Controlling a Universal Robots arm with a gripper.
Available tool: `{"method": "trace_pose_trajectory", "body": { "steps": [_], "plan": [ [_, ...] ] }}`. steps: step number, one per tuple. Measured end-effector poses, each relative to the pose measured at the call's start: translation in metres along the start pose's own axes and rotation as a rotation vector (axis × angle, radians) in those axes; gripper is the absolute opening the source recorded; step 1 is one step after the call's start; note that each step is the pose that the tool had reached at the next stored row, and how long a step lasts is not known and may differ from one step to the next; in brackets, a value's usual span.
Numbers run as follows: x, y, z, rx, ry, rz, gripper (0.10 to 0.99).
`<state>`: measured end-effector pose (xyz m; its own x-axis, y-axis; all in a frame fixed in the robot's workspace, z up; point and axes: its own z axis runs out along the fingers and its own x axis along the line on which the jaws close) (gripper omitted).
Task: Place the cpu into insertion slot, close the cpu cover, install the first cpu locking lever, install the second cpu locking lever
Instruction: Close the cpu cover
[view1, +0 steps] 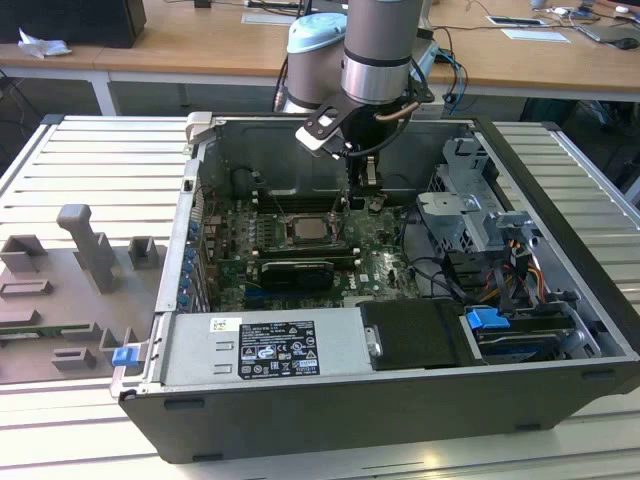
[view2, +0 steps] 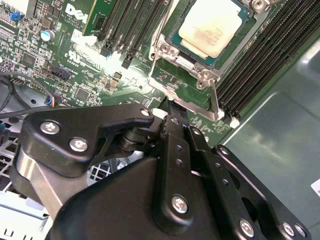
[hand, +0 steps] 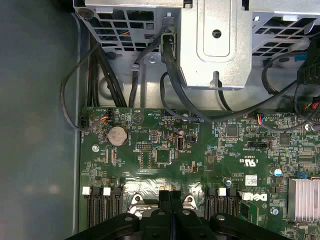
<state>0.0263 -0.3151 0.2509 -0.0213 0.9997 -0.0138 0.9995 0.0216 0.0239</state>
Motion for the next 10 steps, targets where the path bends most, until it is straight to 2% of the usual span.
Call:
{"method": "trace_pose_trajectory", "body": {
  "steps": [10],
  "plan": [
    [0.0001, -0.0024, -0.0001, 0.000, 0.0000, 0.000, 0.106]
  ]
}}
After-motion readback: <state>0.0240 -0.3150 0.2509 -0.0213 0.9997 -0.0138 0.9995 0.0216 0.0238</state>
